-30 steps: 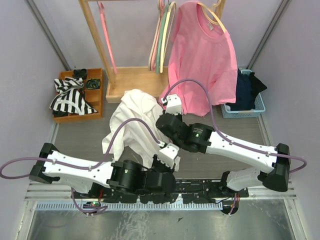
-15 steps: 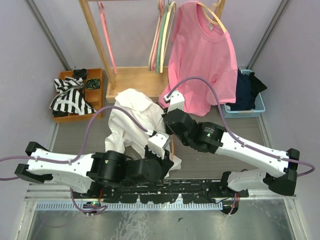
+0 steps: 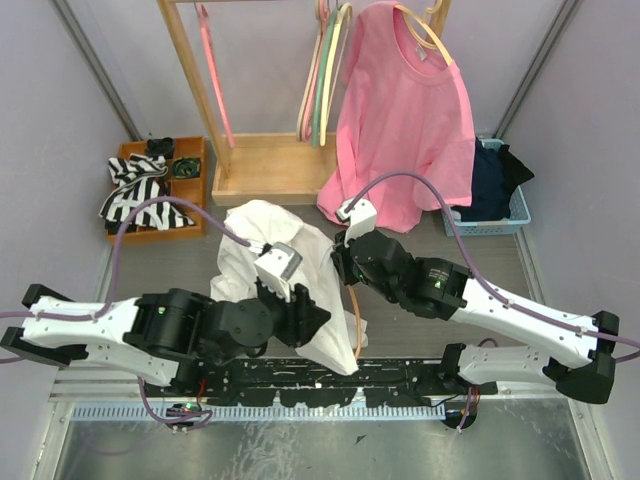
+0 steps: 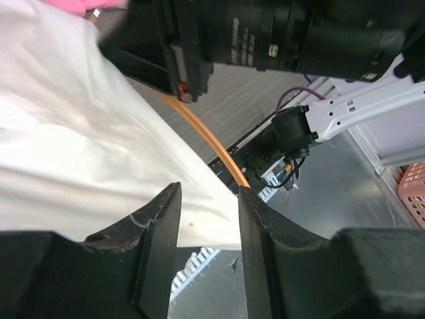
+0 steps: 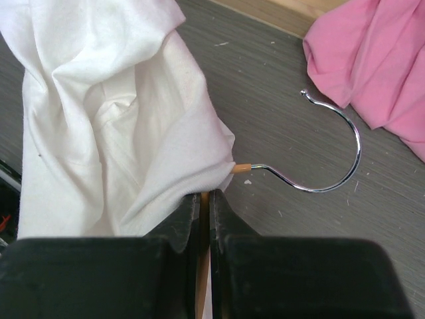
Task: Place the t-shirt on the hanger
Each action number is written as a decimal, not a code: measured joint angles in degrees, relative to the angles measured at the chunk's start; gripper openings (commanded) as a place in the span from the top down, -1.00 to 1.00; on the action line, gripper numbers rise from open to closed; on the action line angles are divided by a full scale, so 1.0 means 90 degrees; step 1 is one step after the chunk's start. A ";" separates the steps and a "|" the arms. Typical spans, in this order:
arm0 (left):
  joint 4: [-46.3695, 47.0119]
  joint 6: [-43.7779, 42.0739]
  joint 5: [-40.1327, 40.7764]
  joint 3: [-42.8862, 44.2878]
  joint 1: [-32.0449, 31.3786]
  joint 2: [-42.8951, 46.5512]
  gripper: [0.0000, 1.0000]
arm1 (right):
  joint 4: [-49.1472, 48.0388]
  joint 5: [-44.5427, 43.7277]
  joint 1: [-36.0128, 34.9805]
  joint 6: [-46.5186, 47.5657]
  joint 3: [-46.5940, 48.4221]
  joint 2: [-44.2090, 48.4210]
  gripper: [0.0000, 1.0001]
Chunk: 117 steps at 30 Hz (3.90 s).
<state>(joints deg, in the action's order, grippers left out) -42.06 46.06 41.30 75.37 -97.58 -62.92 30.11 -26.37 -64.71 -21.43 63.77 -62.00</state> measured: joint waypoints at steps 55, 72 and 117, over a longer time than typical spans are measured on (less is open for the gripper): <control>-0.1761 -0.2875 -0.7936 0.1360 0.6598 -0.0933 -0.48 | -0.0816 0.2375 0.0000 0.3332 -0.1622 0.1387 0.98; -0.1642 -0.3242 -0.8568 0.0969 0.6834 -0.0947 -0.46 | -0.1217 0.2565 -0.0002 0.3786 -0.1324 0.1217 0.98; -0.1600 -0.3660 -0.9488 0.0986 0.7162 -0.0935 0.06 | -0.2293 0.2526 -0.0053 0.4697 -0.0651 0.0483 0.98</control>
<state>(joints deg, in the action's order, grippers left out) -56.47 13.13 -44.10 84.25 -33.12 -71.33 9.47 -3.64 -65.19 20.84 57.91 -57.65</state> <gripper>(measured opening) 0.569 0.083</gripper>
